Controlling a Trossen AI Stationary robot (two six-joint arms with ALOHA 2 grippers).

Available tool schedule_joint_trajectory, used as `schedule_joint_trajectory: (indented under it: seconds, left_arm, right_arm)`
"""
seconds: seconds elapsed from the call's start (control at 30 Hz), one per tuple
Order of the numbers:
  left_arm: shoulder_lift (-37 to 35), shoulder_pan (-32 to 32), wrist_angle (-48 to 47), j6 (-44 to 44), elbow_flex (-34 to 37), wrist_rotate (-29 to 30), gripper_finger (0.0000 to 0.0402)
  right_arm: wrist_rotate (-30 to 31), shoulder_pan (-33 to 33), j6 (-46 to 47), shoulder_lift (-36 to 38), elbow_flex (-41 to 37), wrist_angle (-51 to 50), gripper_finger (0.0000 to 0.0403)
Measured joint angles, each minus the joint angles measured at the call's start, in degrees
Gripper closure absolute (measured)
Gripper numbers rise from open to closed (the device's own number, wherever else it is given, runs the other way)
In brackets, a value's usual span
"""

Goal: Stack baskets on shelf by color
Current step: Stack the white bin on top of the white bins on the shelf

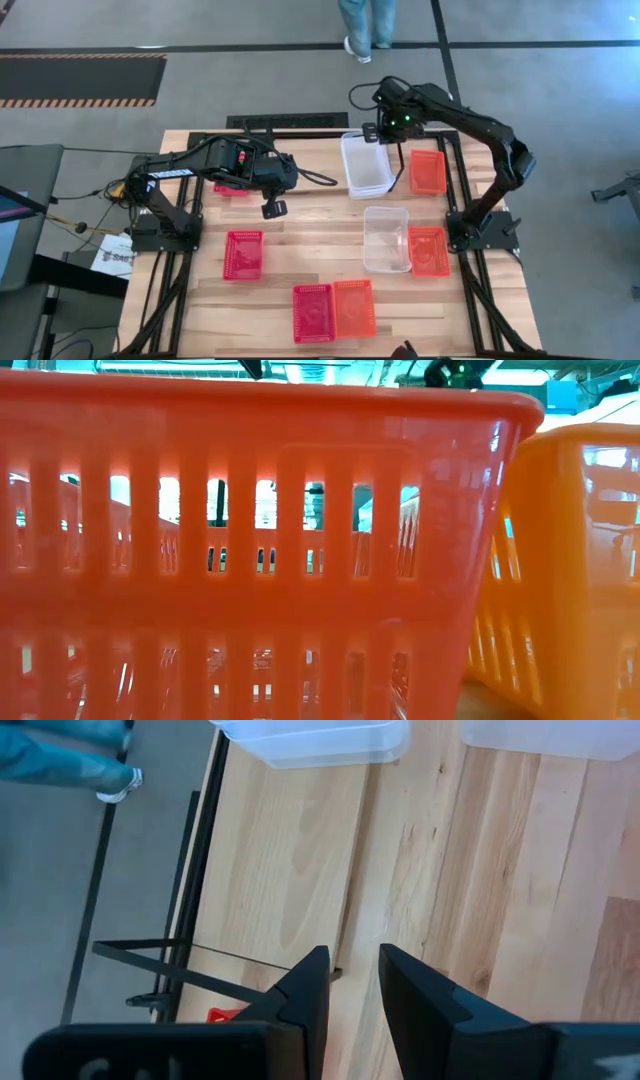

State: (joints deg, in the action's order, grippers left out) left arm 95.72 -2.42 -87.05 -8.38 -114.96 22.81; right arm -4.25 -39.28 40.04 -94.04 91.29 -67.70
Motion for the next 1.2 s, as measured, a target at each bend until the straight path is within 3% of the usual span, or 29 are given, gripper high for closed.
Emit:
schedule_joint_trajectory:
  seconds: [0.2,0.4,0.67,0.87,1.0,1.2]
  left_arm:
    - [0.0,0.0,0.0,0.4,0.0,0.0,0.0322]
    - [0.0,0.0,0.0,0.6,0.0,0.0,0.0322]
    - [0.0,0.0,-0.1,0.6,0.0,-1.7,0.0322]
    - [0.0,0.0,-0.4,0.8,0.0,-2.1,0.0322]
    - [0.0,0.0,-0.9,1.6,0.0,-2.1,0.0322]
    - [0.0,0.0,-0.9,1.6,0.0,-2.5,0.0322]
  right_arm:
    - [-0.2,5.7,-1.5,0.0,8.1,-7.6,0.0321]
    - [2.1,17.4,2.4,0.0,11.5,-22.4,0.0321]
    - [8.0,36.7,20.8,1.0,5.4,-22.1,0.0321]
    - [4.6,48.4,35.3,1.0,-0.9,-19.4,0.0321]
    - [4.6,54.3,44.1,0.9,-3.3,-15.8,0.0321]
    - [8.7,59.0,56.7,1.6,-9.4,-22.4,0.0321]
